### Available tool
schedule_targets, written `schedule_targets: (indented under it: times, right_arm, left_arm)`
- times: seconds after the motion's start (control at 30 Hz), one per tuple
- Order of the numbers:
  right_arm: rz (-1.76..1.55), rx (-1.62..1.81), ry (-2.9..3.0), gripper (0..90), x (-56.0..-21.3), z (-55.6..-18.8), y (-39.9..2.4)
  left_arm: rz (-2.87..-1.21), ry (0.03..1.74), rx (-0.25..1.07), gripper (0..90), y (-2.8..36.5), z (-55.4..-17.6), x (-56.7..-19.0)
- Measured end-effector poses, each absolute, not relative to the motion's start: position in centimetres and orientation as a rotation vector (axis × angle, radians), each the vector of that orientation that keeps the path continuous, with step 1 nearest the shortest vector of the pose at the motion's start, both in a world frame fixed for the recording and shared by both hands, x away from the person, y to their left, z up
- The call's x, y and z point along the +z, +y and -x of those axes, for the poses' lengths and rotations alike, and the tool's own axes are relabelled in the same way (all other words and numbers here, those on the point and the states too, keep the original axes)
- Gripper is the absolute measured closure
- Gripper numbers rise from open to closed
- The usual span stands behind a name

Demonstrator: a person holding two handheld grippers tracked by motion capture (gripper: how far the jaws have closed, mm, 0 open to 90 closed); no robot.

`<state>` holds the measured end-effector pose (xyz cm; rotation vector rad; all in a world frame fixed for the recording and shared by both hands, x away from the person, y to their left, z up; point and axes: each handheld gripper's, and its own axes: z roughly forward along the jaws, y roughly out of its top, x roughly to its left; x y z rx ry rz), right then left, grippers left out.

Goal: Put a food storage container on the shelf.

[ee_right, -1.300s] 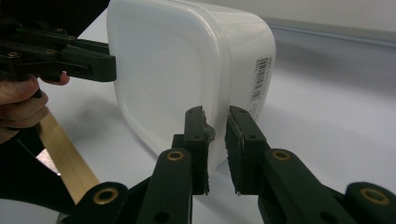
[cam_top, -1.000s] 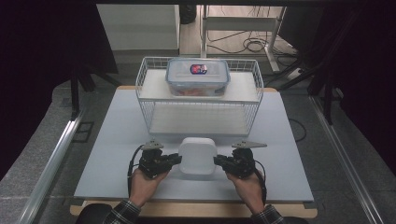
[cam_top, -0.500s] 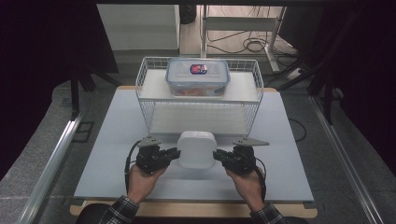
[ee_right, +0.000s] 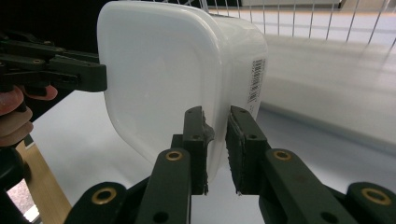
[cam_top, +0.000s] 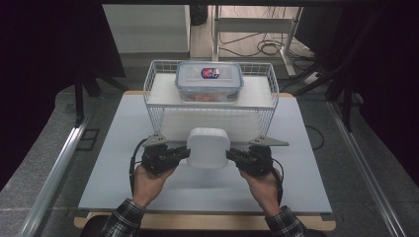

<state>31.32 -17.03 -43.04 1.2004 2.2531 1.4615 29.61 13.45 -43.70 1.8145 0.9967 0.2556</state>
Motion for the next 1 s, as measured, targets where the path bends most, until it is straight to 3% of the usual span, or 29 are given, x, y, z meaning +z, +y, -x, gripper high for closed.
schedule_targets:
  times: [1.0]
  right_arm:
    - [-1.070, 1.529, 2.130, 77.0, -34.5, -33.9, -16.0]
  left_arm:
    - [-1.745, 0.937, 0.382, 79.1, 14.2, -31.8, -35.1]
